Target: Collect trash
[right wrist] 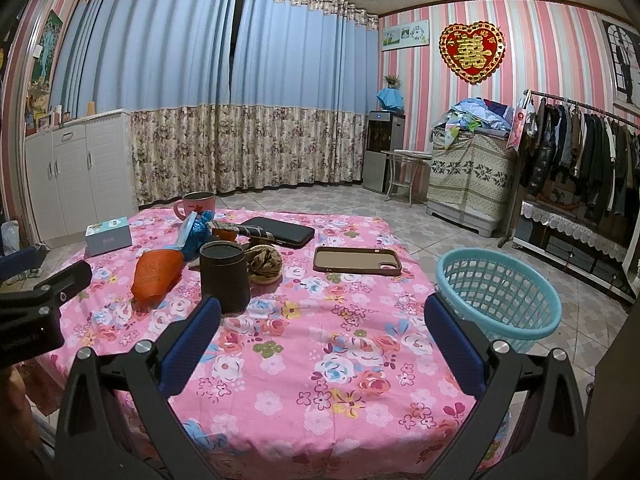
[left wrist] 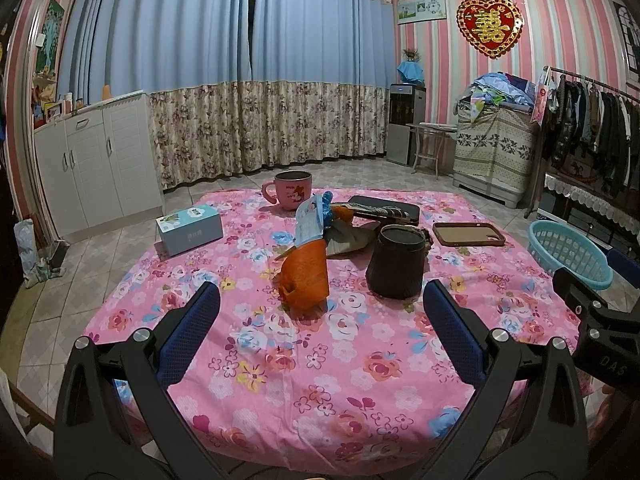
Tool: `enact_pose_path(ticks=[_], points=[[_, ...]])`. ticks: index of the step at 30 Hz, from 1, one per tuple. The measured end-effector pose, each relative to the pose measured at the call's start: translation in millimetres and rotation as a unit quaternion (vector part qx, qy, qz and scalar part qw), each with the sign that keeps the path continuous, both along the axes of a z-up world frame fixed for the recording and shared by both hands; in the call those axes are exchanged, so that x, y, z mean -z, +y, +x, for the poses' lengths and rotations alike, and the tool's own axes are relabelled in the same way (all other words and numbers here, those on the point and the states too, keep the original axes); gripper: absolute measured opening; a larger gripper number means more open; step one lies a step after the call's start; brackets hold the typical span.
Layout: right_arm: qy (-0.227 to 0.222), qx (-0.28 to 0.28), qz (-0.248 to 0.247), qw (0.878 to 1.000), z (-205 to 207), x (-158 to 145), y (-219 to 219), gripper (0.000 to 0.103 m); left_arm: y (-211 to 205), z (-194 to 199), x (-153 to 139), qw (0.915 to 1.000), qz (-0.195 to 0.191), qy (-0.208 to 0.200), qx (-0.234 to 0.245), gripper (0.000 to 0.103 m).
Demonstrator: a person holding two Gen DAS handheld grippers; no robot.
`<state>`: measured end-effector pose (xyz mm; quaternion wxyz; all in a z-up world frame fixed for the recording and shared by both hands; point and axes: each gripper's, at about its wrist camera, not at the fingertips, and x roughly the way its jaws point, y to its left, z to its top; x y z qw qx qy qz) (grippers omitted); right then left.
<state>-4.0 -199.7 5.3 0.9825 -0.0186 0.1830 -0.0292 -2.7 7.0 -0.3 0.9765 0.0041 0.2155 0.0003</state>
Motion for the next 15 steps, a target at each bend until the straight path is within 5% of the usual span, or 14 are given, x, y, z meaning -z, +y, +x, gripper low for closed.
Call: enact_pose_path(ticks=[15], points=[[0.007, 0.004, 0.005, 1.000, 4.6, -3.0, -1.7, 0.099, -0.3, 5.2, -0.1, 0.9999, 0.004, 0.011, -0.009, 0.098]])
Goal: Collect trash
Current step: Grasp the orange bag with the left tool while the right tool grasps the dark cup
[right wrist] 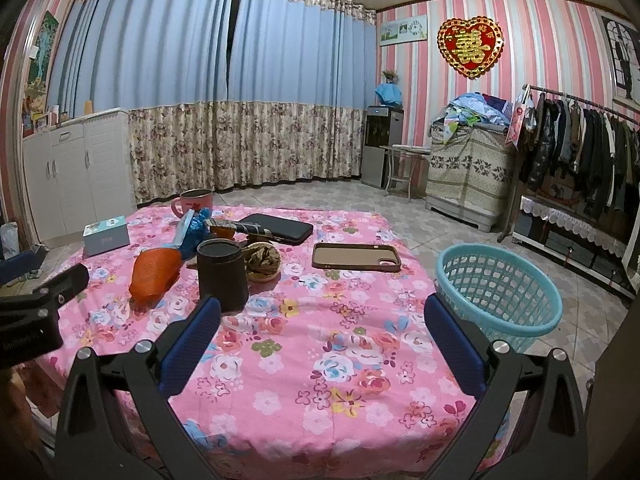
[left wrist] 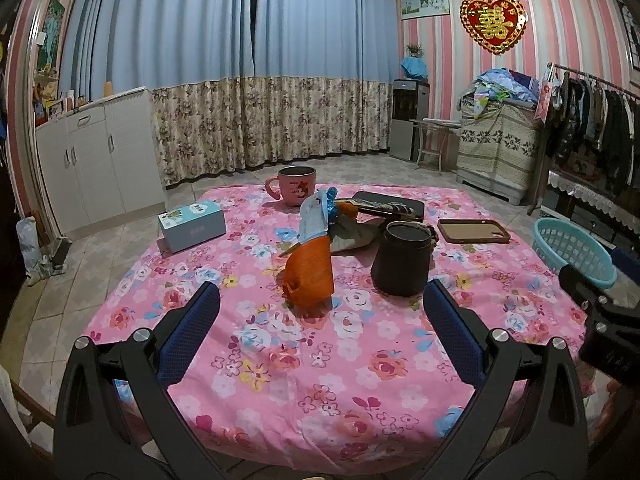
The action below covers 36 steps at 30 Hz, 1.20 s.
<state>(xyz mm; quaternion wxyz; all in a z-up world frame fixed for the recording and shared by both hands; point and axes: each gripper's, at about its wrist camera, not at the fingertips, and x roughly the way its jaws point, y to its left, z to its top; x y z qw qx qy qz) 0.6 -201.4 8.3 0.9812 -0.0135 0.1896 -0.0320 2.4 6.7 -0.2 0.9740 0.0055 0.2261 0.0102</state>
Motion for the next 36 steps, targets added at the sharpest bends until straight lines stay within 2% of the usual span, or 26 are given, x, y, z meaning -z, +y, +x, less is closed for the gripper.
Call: enact_pose_path(ticks=[6, 10, 14, 21, 23, 28, 32, 36], points=[[0.002, -0.003, 0.021, 1.000, 15.3, -14.6, -6.2, 0.099, 1.3, 12.3, -21.6, 0.9999, 0.014, -0.006, 0.003, 0.098], [0.010, 0.001, 0.010, 1.000, 32.1, -23.0, -6.3, 0.099, 6.2, 29.3, -33.4, 0.9996, 0.027, -0.011, 0.002, 0.098], [0.020, 0.007, -0.009, 1.000, 55.1, -27.7, -4.4, 0.099, 18.4, 59.8, -34.5, 0.9997, 0.023, 0.009, -0.003, 0.098], [0.022, -0.006, -0.004, 1.000, 101.6, -35.5, -1.9, 0.099, 34.7, 106.6, -35.0, 0.9991, 0.020, 0.031, -0.020, 0.098], [0.042, -0.004, -0.008, 0.999, 115.6, -34.4, 1.8, 0.099, 38.4, 122.1, -34.0, 0.9990, 0.008, 0.041, -0.015, 0.098], [0.057, -0.010, -0.009, 0.998, 145.2, -23.7, 4.1, 0.099, 38.0, 134.9, -16.4, 0.9987, -0.005, 0.049, -0.012, 0.098], [0.063, 0.003, -0.026, 0.998, 152.1, -4.6, 2.8, 0.099, 31.8, 144.4, 18.8, 0.9952, 0.010, 0.097, 0.000, 0.098], [0.078, 0.004, -0.021, 0.997, 155.6, 5.5, -1.4, 0.099, 27.2, 153.0, 36.4, 0.9923, 0.004, 0.124, 0.007, 0.098]])
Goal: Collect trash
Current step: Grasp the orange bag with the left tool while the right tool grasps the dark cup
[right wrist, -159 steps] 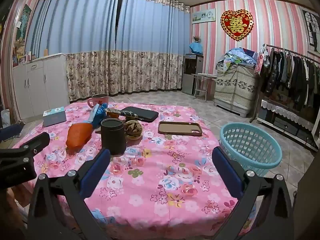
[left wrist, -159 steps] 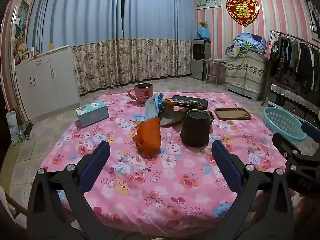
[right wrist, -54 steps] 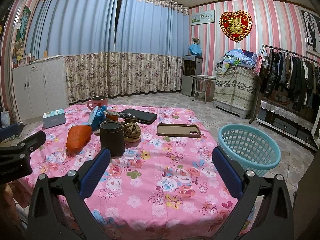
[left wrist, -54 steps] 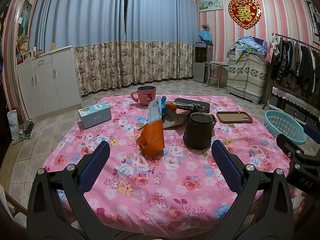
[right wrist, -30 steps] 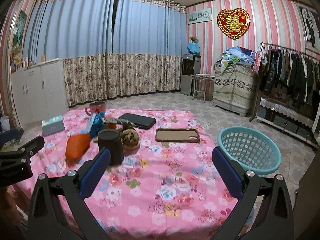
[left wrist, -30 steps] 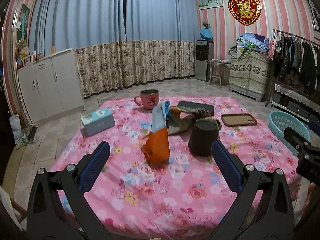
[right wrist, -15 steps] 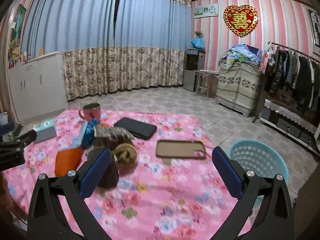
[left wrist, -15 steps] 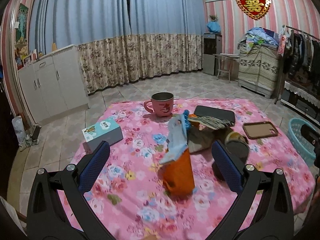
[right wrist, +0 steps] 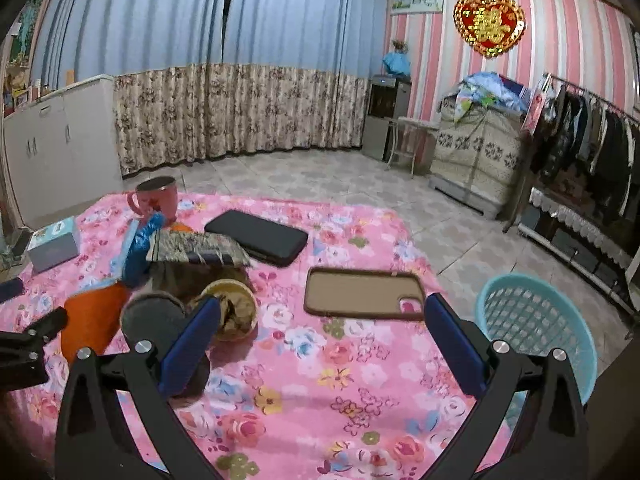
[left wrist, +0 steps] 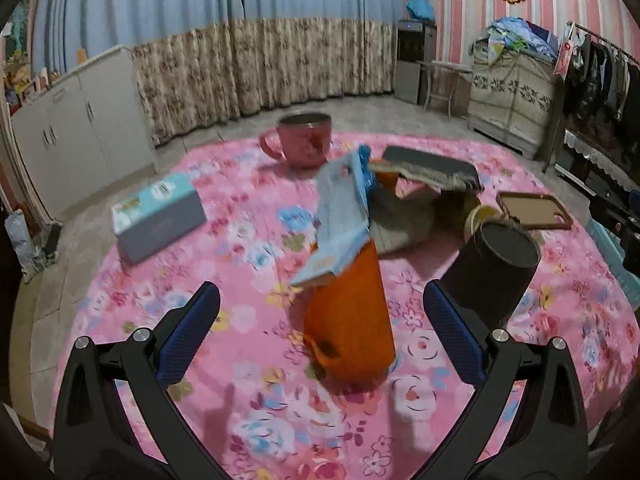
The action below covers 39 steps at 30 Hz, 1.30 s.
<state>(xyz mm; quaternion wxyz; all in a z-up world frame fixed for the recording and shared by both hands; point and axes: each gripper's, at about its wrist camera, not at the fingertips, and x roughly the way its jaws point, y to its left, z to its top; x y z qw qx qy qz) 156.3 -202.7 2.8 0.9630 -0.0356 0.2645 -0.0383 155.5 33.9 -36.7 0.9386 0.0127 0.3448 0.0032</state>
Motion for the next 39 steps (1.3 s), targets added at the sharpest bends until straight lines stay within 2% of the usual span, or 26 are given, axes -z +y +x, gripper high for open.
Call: enact_pose_path(ticks=[2, 5, 7, 8, 10, 11, 13, 18, 27, 30, 39], points=[[-0.002, 0.004, -0.007, 1.000, -1.7, 1.4, -1.0, 0.099, -3.6, 4.7, 4.4, 1.0000, -0.001, 0.004, 0.003, 0.098], [0.001, 0.010, -0.008, 1.000, -1.4, 3.0, -3.0, 0.099, -9.3, 11.5, 9.0, 0.9998, 0.008, 0.012, 0.015, 0.087], [0.004, 0.014, -0.008, 1.000, -0.4, 3.8, -4.1, 0.099, -12.0, 14.2, 14.3, 0.9992, 0.008, 0.030, 0.025, 0.071], [0.004, 0.016, -0.008, 1.000, -0.3, 4.3, -4.7, 0.099, -13.4, 14.9, 16.8, 0.9988, 0.005, 0.039, 0.030, 0.066], [0.003, 0.016, -0.010, 1.000, 1.1, 5.5, -3.2, 0.099, -15.5, 15.6, 20.5, 0.9980, 0.004, 0.051, 0.038, 0.047], [0.003, 0.015, -0.010, 1.000, 1.0, 5.5, -3.4, 0.099, -15.9, 15.6, 20.6, 0.9978, 0.006, 0.053, 0.040, 0.042], [0.005, 0.013, -0.014, 1.000, 0.8, 6.9, -1.3, 0.099, -14.7, 14.6, 18.9, 0.9976, 0.003, 0.054, 0.042, 0.021], [0.010, 0.001, -0.012, 1.000, -1.6, 11.3, 5.9, 0.099, -1.1, 7.7, 2.2, 0.9982, -0.011, 0.042, 0.041, 0.004], [0.022, -0.035, 0.004, 0.999, -11.5, 18.9, 27.8, 0.099, 25.2, -5.1, -37.5, 0.9994, -0.022, -0.020, 0.018, 0.004], [0.023, -0.056, 0.009, 0.998, -17.3, 23.2, 43.6, 0.099, 35.1, -5.0, -42.0, 0.9996, -0.002, -0.030, -0.001, 0.004], [0.049, -0.085, 0.008, 0.995, -2.1, 45.1, 76.6, 0.099, 56.8, 2.7, -37.5, 0.9994, -0.028, -0.014, -0.015, 0.004]])
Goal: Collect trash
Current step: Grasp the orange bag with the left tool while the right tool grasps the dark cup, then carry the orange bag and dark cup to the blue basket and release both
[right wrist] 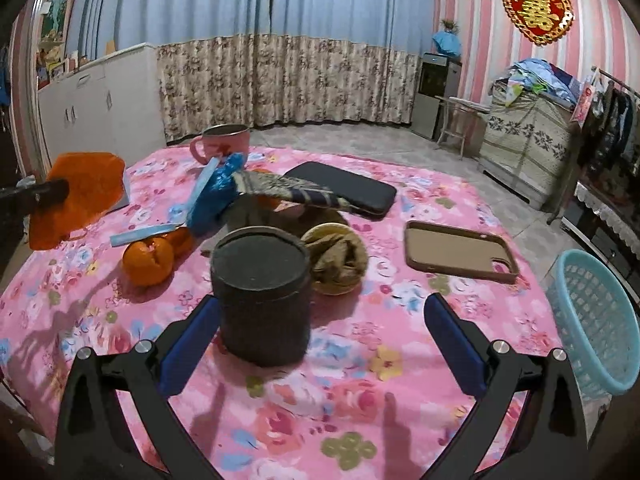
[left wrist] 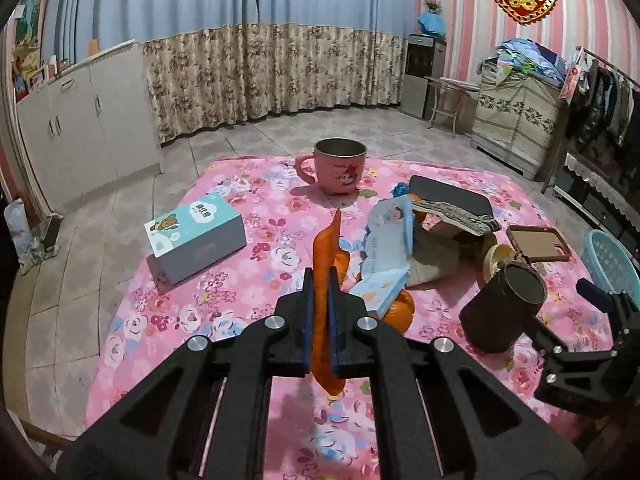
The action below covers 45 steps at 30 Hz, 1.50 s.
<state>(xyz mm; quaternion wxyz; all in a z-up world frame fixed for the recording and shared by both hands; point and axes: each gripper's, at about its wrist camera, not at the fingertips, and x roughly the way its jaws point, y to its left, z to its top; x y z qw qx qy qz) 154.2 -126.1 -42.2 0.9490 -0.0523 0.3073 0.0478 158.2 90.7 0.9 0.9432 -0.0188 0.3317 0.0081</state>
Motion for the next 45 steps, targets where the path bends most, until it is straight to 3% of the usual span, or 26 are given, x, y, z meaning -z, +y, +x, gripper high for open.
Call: enact_pose_path(ticks=[4, 12, 24, 33, 37, 45], points=[[-0.003, -0.013, -0.009, 1.000, 5.1, 2.3, 11.6, 0.098, 3.2, 2.6, 3.6, 0.9999, -0.007, 0.007, -0.003, 0.004], [0.005, -0.062, 0.000, 0.998, 9.6, 1.0, 20.1, 0.057, 2.8, 6.0, 7.6, 0.9999, -0.009, 0.012, -0.007, 0.004], [-0.012, -0.052, 0.042, 0.998, -6.2, -24.5, -17.0, 0.056, -15.5, -2.6, 3.3, 0.9999, 0.008, 0.002, 0.006, 0.004], [-0.046, 0.004, 0.059, 0.997, -28.9, -82.2, -102.8, 0.056, -56.6, -23.3, -22.6, 0.9984, 0.037, -0.033, 0.027, 0.004], [-0.059, 0.033, 0.051, 0.996, -41.6, -97.2, -144.9, 0.056, -90.7, -33.6, -44.9, 0.9951, 0.057, -0.060, 0.054, 0.004], [-0.082, 0.118, 0.041, 0.989, -61.6, -112.7, -230.8, 0.056, -179.1, -36.7, -72.4, 0.9844, 0.032, -0.081, 0.153, 0.004]])
